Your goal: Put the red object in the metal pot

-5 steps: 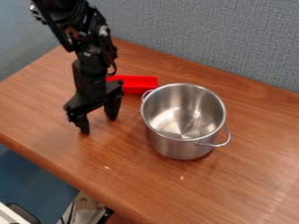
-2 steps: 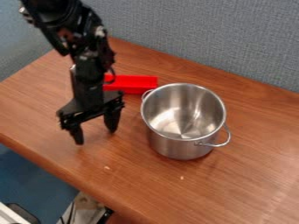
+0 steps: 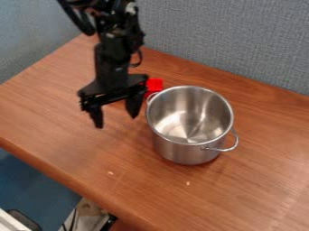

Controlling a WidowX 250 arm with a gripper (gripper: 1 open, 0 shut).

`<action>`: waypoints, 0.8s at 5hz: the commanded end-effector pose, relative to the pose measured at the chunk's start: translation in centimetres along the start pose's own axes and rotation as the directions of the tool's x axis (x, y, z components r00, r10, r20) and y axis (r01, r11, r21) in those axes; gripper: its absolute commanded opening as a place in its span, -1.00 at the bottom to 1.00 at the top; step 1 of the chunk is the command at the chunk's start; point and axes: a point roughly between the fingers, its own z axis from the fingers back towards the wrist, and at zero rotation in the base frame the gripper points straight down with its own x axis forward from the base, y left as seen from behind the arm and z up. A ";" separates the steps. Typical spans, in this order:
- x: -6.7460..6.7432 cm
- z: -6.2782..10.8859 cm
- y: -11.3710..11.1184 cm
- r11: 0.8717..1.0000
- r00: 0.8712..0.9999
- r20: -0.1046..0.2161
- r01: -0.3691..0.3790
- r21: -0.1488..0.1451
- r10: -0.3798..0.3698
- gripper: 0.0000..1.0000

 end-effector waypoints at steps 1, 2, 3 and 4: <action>0.3 0.0 -0.7 0.999 0.998 0.058 0.032 -0.021 -0.031 1.00; 1.4 -1.0 -1.3 1.000 0.999 0.050 0.013 0.014 -0.014 1.00; 2.5 -1.8 -1.7 0.999 0.999 0.042 -0.009 0.044 0.007 1.00; 2.1 -1.8 -1.7 0.998 0.999 0.037 -0.031 0.057 0.029 1.00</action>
